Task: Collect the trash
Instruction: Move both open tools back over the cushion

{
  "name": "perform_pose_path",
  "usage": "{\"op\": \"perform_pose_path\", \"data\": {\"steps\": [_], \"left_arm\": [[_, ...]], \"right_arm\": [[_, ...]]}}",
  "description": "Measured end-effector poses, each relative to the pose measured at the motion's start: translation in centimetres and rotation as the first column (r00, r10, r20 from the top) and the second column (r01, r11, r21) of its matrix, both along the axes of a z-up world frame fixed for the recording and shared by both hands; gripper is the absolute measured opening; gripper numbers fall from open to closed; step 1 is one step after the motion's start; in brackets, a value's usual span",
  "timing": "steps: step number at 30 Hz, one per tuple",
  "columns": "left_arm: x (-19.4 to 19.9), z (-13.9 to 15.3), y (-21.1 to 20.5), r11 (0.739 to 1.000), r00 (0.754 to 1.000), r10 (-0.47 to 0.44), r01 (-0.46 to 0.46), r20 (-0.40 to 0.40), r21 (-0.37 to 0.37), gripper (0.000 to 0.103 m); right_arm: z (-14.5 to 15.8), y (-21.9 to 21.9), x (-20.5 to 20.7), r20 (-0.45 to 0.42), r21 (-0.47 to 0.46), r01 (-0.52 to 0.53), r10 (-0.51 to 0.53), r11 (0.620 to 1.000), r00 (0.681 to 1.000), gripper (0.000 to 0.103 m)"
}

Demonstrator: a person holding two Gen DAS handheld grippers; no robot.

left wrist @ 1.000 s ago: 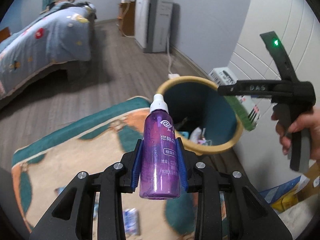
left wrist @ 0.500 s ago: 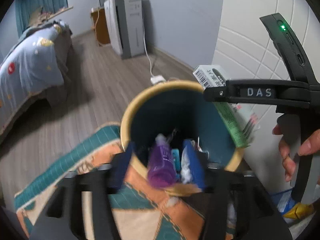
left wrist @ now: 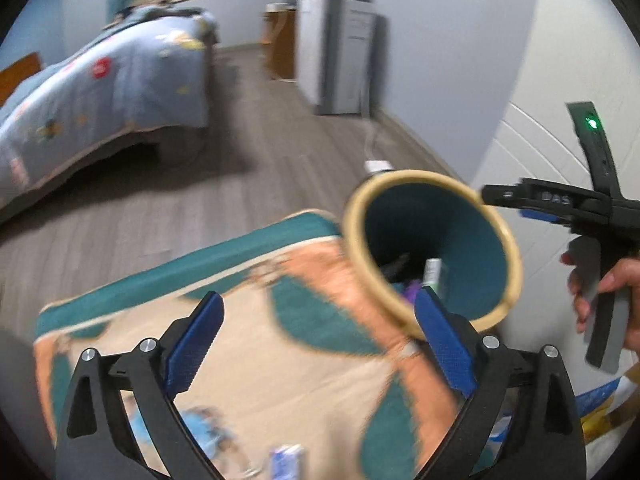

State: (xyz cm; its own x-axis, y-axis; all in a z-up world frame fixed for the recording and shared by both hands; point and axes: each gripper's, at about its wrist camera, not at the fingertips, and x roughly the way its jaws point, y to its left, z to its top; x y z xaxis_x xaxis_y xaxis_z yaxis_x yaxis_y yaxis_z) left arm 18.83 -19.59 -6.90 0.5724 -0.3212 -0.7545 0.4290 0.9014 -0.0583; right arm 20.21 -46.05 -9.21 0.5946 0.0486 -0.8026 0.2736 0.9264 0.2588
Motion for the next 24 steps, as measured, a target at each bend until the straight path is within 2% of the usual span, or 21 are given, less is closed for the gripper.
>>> {"op": "perform_pose_path", "data": {"steps": [4,9,15,18,22,24], "left_arm": [[-1.3,1.4,5.5,0.994,0.995,0.098,-0.099,0.031,0.039,0.095],[-3.2,3.1,11.2,0.977,0.98,0.184,-0.191,0.079,0.091,0.096],[-6.5,4.2,16.9,0.951,0.954,0.289,-0.296,0.077,0.088,0.096],[-8.3,3.8,19.4,0.932,0.932,0.352,-0.357,0.084,0.067,0.097],[-8.5,2.8,22.6,0.895,0.896,0.443,-0.445,0.035,0.037,0.098],[-8.4,2.5,23.4,0.888,0.888,0.459,-0.46,0.026,0.025,0.098]], "right_arm": [[1.2,3.0,-0.2,0.006,-0.054,-0.058,0.058,0.997,0.998,0.097],[1.9,7.6,-1.3,-0.025,0.009,-0.115,0.116,0.993,0.993,0.097],[2.9,14.0,-2.6,-0.04,-0.012,-0.206,0.205,0.979,0.978,0.097],[2.3,16.9,-3.7,-0.064,-0.022,-0.247,0.245,0.969,0.967,0.097],[-0.2,20.7,-4.9,-0.162,-0.088,-0.314,0.298,0.945,0.941,0.097],[-1.5,22.1,-5.5,-0.185,-0.092,-0.343,0.322,0.935,0.928,0.097]]}}
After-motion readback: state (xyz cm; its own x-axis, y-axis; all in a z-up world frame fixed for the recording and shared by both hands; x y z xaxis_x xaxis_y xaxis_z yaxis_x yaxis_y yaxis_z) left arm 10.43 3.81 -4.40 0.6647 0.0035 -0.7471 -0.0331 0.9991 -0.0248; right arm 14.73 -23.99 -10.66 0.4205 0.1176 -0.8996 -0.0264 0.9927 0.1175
